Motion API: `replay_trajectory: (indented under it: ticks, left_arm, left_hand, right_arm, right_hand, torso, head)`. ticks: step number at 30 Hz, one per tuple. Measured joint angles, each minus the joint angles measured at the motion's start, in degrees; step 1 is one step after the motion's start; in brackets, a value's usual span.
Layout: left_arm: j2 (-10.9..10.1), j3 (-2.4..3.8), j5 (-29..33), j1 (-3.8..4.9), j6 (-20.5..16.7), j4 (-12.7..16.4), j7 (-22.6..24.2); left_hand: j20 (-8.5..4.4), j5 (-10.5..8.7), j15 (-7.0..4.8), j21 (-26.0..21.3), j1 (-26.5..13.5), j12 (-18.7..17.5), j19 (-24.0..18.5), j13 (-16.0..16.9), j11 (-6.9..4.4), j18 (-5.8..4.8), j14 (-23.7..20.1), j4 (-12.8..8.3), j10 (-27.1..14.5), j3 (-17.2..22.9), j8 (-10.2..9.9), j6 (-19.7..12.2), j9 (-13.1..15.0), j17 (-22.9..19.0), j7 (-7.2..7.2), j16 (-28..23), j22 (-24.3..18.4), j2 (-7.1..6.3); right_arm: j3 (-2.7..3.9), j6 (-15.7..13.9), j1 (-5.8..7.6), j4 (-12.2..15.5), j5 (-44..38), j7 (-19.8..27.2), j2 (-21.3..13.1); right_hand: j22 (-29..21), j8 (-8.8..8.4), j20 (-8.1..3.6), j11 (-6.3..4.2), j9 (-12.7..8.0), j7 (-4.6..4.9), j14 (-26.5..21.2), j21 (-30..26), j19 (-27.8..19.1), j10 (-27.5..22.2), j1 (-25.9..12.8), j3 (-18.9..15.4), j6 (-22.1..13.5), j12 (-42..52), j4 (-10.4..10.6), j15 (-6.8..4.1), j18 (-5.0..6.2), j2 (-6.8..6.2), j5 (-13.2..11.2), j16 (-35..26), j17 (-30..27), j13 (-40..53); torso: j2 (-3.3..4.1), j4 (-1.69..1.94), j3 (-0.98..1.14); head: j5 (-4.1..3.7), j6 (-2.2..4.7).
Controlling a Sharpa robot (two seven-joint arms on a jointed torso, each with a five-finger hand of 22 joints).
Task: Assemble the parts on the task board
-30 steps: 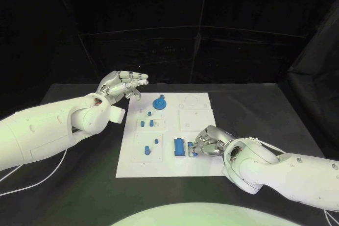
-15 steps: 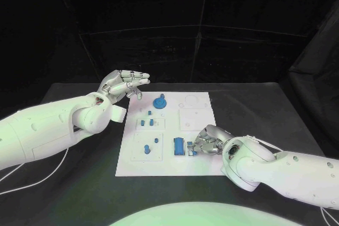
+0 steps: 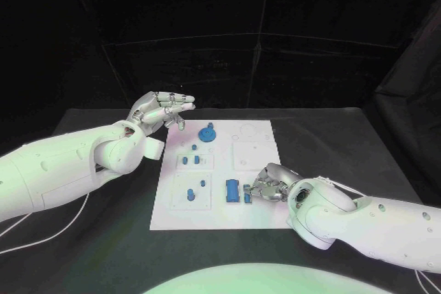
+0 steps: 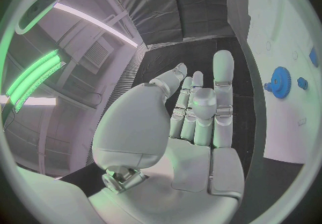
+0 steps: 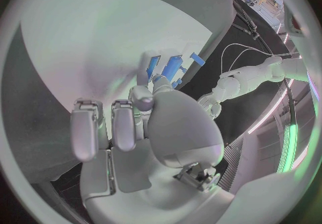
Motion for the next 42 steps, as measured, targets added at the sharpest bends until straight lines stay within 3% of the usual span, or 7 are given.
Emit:
replay_trajectory:
  ticks: [9, 19, 27, 29, 33, 36, 42]
  left_arm:
    - [0.00, 0.00, 0.00, 0.00, 0.08, 0.00, -0.02]
    - [-0.01, 0.00, 0.00, 0.00, 0.15, -0.02, -0.06]
    - [-0.15, -0.02, 0.16, 0.00, 0.15, -0.20, -0.06]
    - [-0.12, -0.02, 0.55, 0.00, 0.14, -0.38, -0.05]
    - [0.00, -0.04, 1.56, 0.00, -0.01, -0.83, 0.14]
    - [0.42, -0.04, 2.59, 0.00, -0.36, -1.87, 0.28]
    - [2.57, -0.03, 5.43, -0.21, -1.11, -5.02, 0.56]
  left_hand:
    - [0.00, 0.00, 0.00, 0.00, 0.00, 0.00, 0.00, 0.00, 0.00, 0.00, 0.00, 0.00, 0.00, 0.00, 0.00, 0.00, 0.00, 0.00, 0.00, 0.00, 0.00, 0.00]
    - [0.00, 0.00, 0.00, 0.00, 0.00, 0.00, 0.00, 0.00, 0.00, 0.00, 0.00, 0.00, 0.00, 0.00, 0.00, 0.00, 0.00, 0.00, 0.00, 0.00, 0.01, 0.00]
    - [0.00, 0.00, 0.00, -0.23, 0.00, 0.22, 0.00, 0.00, 0.00, 0.00, 0.00, 0.07, 0.00, -0.27, 0.00, 0.00, 0.00, -0.21, 0.00, 0.00, -0.06, 0.00]
    - [0.23, 0.00, 0.08, -0.32, -0.74, 0.22, -0.23, 0.00, 0.09, -0.01, -0.44, 0.57, -0.09, -0.99, 0.00, 0.00, 0.00, -0.71, 0.00, 0.00, -0.13, -0.12]
    - [0.91, 0.04, 0.91, -2.75, -5.41, 0.57, -3.37, 0.12, 0.40, 0.00, -7.62, 2.88, -1.34, -5.59, 0.00, -0.87, 0.00, -11.69, 0.25, -6.15, -1.19, -2.31]
    - [2.15, 0.24, 2.14, -8.65, -5.68, 0.57, -10.96, -0.01, 1.49, -0.01, -17.47, 3.80, -3.59, -9.08, 0.00, -1.48, 0.00, -17.97, 0.85, -14.00, -4.28, -2.43]
    - [5.21, 0.24, 5.41, -19.70, -2.06, -0.63, -22.20, -0.60, 2.77, 0.00, -27.42, 3.79, -6.06, -12.13, -0.24, -2.45, -0.04, -28.35, 1.00, -33.26, -11.64, 1.19]
  right_arm:
    - [-0.01, 0.23, -0.01, -0.10, -0.69, -0.39, -0.06]
    - [0.00, -0.01, -0.02, 0.66, -1.18, 0.12, -1.61]
    - [0.01, -2.55, 3.52, -1.77, 7.81, 8.59, -4.69]
    - [0.05, -3.13, 5.35, -3.62, 13.83, 13.81, -5.01]
    - [0.05, -3.31, 7.82, -8.04, 27.29, 25.57, -4.00]
    - [0.05, -2.57, 8.94, -12.87, 37.69, 35.05, -1.81]
    - [0.06, 0.56, 9.75, -24.06, 51.13, 50.04, 4.00]
  right_hand:
    - [0.00, -0.01, 0.00, 0.00, 0.48, 0.16, 0.00, 0.00, 0.00, 0.41, -4.71, -3.27, 0.17, -0.30, -0.13, 0.00, 0.00, 0.83, -7.45, 0.00, -0.01, 0.21]
    - [-0.01, -0.24, 0.00, 0.00, 0.69, 0.18, 0.00, 0.00, 0.00, 0.40, -5.31, -4.46, 0.15, -1.25, -0.36, 0.01, 0.00, 0.51, -9.34, -0.01, -0.01, 0.09]
    - [-0.01, -5.28, 1.37, 2.80, -0.83, 3.77, -0.21, -4.76, -1.98, -5.90, -1.79, -5.50, -8.65, -14.75, -1.22, 1.68, 0.54, -0.29, -10.12, -4.66, -5.93, -8.49]
    - [-1.73, -6.22, 1.94, 3.51, -1.16, 4.55, -1.60, -10.99, -7.32, -10.44, 1.76, -4.93, -10.29, -22.93, -2.91, 2.51, 2.79, -0.02, -11.48, -11.96, -15.46, -13.96]
    - [-23.30, -7.75, 3.83, 5.98, -1.83, 6.64, -12.13, -36.14, -25.52, -18.13, 6.50, -4.60, -12.19, -35.24, -4.60, 4.87, 7.92, 1.36, -14.15, -37.21, -40.06, -24.19]
    - [-31.65, -8.79, 6.00, 8.01, -2.53, 8.31, -18.60, -47.69, -31.07, -20.96, 9.19, -4.42, -12.16, -42.36, -5.94, 7.47, 8.08, 2.28, -14.61, -50.20, -47.41, -32.00]
    - [-43.74, -13.22, 10.31, 10.66, -5.09, 9.55, -27.05, -63.97, -36.46, -23.14, 10.67, -5.31, -12.57, -49.38, -8.10, 11.71, 8.08, 3.03, -19.25, -67.63, -58.66, -44.01]
  torso:
    - [-0.03, 0.00, -0.03]
    - [-0.05, 0.01, 0.01]
    - [-0.22, -0.10, 0.01]
    - [-0.32, -0.10, -0.04]
    - [-0.71, -0.13, -0.12]
    - [-1.15, -0.29, -0.24]
    - [-2.15, -0.68, -0.47]
  head:
    - [-0.02, 0.07]
    - [-0.24, 0.24]
    - [-0.30, 1.18]
    - [-0.41, 1.52]
    - [-0.45, 2.51]
    - [-0.43, 3.39]
    - [-0.59, 5.65]
